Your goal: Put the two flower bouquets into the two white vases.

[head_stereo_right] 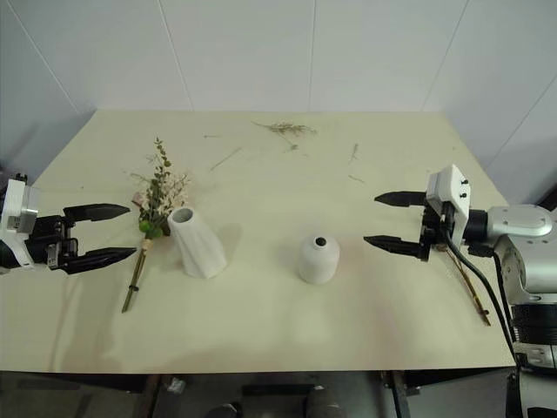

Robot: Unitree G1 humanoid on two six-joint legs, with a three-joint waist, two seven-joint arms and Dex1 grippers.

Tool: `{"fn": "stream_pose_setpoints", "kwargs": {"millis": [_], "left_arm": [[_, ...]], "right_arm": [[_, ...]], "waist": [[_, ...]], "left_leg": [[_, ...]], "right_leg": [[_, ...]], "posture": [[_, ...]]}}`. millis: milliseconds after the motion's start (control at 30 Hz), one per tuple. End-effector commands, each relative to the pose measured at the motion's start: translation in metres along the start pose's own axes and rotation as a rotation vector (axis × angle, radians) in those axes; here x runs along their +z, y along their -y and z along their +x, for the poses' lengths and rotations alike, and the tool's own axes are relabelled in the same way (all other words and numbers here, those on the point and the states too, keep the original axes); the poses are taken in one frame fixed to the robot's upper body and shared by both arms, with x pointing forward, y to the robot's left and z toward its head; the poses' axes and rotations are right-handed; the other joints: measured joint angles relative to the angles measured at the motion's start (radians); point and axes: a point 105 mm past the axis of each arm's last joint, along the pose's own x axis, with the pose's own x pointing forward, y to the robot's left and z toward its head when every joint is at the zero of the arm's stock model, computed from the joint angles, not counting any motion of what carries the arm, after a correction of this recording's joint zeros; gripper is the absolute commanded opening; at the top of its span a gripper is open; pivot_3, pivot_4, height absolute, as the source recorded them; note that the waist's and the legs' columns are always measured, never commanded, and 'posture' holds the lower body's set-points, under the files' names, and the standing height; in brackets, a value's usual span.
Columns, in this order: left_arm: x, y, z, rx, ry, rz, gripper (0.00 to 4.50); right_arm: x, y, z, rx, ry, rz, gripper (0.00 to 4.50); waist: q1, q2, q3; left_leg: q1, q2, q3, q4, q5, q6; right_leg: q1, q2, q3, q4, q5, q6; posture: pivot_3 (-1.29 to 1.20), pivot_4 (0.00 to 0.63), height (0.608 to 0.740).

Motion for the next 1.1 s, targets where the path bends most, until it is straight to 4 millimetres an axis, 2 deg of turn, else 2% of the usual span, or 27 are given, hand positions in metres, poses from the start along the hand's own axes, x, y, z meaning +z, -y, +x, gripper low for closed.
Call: {"fn": "stream_pose_setpoints", "kwargs": {"millis": [33, 100, 200, 267, 367, 467, 600, 900, 967, 1100], "left_arm": [[0.013, -0.003, 0.005, -0.029, 0.034, 0.036, 4.48], [0.013, -0.005, 0.011, -0.037, 0.048, 0.037, 4.48], [0.014, -0.004, 0.020, -0.073, 0.070, 0.031, 4.48], [0.014, -0.005, 0.025, -0.092, 0.076, 0.032, 4.48], [0.015, -0.008, 0.031, -0.096, 0.088, 0.039, 4.48], [0.020, -0.005, 0.036, -0.112, 0.096, 0.056, 4.48], [0.025, -0.001, 0.036, -0.111, 0.099, 0.073, 4.48], [0.045, 0.015, 0.033, -0.093, 0.127, 0.118, 4.48], [0.050, 0.020, 0.026, -0.078, 0.115, 0.127, 4.48], [0.054, 0.028, 0.018, -0.055, 0.092, 0.128, 4.48]], "right_arm": [[0.007, 0.015, -0.015, -0.121, -0.063, -0.033, 4.50], [-0.002, 0.030, -0.026, -0.236, -0.164, -0.021, 4.50], [-0.008, 0.048, -0.052, -0.401, -0.266, 0.133, 4.50], [-0.014, 0.049, -0.069, -0.452, -0.365, 0.232, 4.50], [-0.035, 0.048, -0.092, -0.522, -0.525, 0.345, 4.50], [-0.051, 0.045, -0.107, -0.548, -0.651, 0.476, 4.50], [-0.060, 0.049, -0.112, -0.566, -0.731, 0.526, 4.50], [-0.093, 0.060, -0.106, -0.587, -0.807, 0.684, 4.50], [-0.100, 0.061, -0.098, -0.588, -0.783, 0.747, 4.50], [-0.111, 0.059, -0.084, -0.545, -0.809, 0.765, 4.50]], "waist": [[0.003, 0.000, 0.000], [0.008, 0.000, 0.000], [0.010, 0.000, 0.000], [0.012, 0.002, 0.001], [0.012, 0.002, 0.001], [0.007, 0.002, 0.001], [-0.005, 0.003, 0.001], [-0.016, 0.003, 0.002], [-0.018, 0.003, 0.002], [-0.020, 0.003, 0.002]], "left_leg": [[0.000, 0.000, 0.000, 0.000, 0.000, 0.000], [0.000, 0.000, 0.000, 0.001, 0.000, 0.000], [0.000, 0.000, 0.000, 0.001, 0.000, 0.000], [0.000, 0.000, 0.000, 0.001, 0.000, 0.000], [0.000, 0.000, 0.000, 0.001, 0.000, 0.000], [0.000, 0.000, 0.001, 0.001, 0.000, 0.000], [0.000, 0.000, 0.003, 0.001, 0.000, 0.000], [-0.001, 0.000, 0.003, 0.001, 0.000, 0.000], [-0.001, 0.000, 0.003, 0.001, 0.000, 0.000], [0.000, 0.000, 0.003, 0.000, 0.000, 0.000]], "right_leg": [[0.000, 0.000, 0.000, 0.000, 0.000, 0.000], [0.000, 0.000, 0.000, 0.000, 0.000, 0.000], [0.000, 0.000, 0.000, 0.000, 0.000, 0.000], [0.000, 0.000, 0.000, 0.000, 0.000, 0.000], [-0.001, 0.000, 0.000, 0.000, -0.001, -0.001], [-0.001, 0.000, 0.000, -0.001, -0.001, -0.001], [-0.001, 0.000, 0.002, 0.000, -0.001, -0.001], [-0.001, 0.000, 0.002, -0.001, -0.001, 0.000], [-0.001, 0.000, 0.002, -0.001, -0.001, 0.000], [-0.001, 0.000, 0.002, -0.001, -0.001, 0.000]], "posture": [[0.00, 0.150, 0.740], [0.00, 0.150, 0.740], [0.00, 0.150, 0.740], [0.00, 0.150, 0.740], [0.00, 0.150, 0.740], [0.00, 0.150, 0.740], [0.00, 0.150, 0.740], [0.00, 0.150, 0.740], [0.00, 0.150, 0.740], [0.00, 0.150, 0.740]]}}
